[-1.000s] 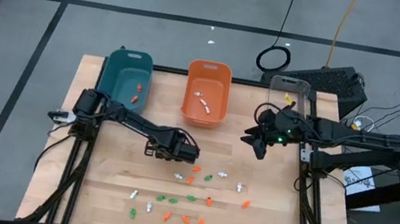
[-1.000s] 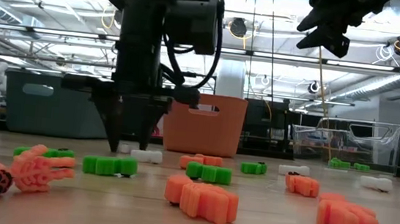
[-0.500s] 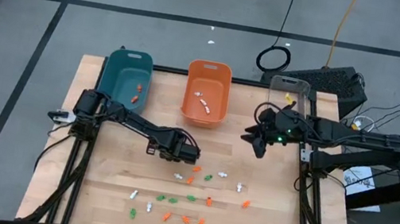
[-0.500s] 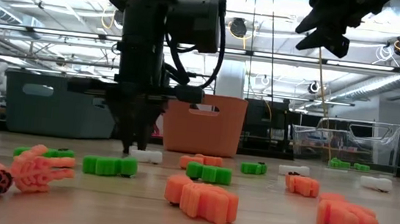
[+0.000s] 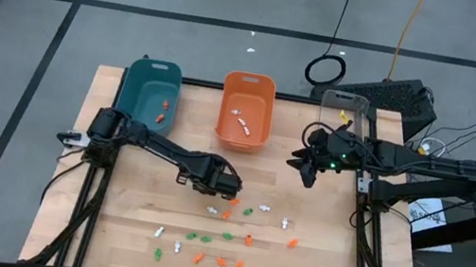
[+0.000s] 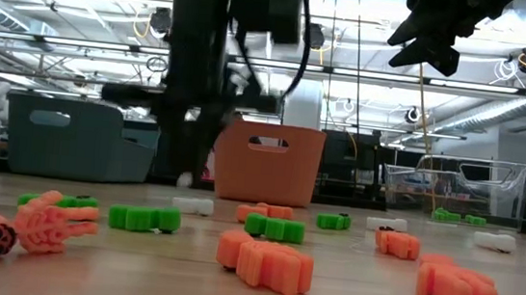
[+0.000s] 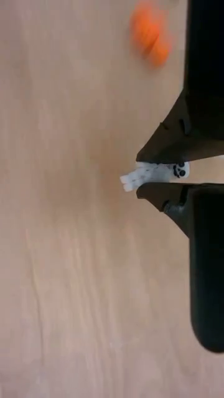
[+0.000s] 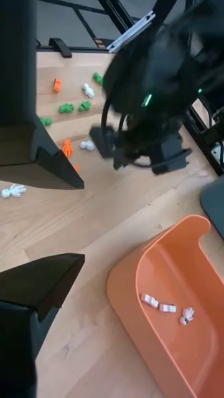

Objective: Sort Halloween decoration
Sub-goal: Put the white skeleton toy into the orange bin

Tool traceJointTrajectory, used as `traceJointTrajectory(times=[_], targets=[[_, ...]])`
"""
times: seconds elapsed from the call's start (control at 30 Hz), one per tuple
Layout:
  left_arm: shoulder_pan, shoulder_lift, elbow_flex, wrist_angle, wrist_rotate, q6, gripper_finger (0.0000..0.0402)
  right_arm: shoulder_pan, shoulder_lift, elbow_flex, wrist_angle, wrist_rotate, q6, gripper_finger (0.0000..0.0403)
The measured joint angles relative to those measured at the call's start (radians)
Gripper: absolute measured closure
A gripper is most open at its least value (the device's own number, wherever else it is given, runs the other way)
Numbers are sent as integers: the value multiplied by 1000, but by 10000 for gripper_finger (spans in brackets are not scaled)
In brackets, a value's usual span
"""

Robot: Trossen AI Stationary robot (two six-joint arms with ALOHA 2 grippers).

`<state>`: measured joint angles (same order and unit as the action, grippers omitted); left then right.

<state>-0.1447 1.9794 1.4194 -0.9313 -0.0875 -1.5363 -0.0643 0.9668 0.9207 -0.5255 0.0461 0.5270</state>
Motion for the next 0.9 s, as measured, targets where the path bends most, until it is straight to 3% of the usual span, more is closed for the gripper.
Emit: traceJointTrajectory(times=[0.5, 0.9], targets=[[-48, -213, 162, 7, -50, 190, 373, 1, 0, 0, -1, -25, -32, 241], [-37, -406, 194, 3, -109, 598, 373, 1, 0, 0, 20, -2, 21, 241]])
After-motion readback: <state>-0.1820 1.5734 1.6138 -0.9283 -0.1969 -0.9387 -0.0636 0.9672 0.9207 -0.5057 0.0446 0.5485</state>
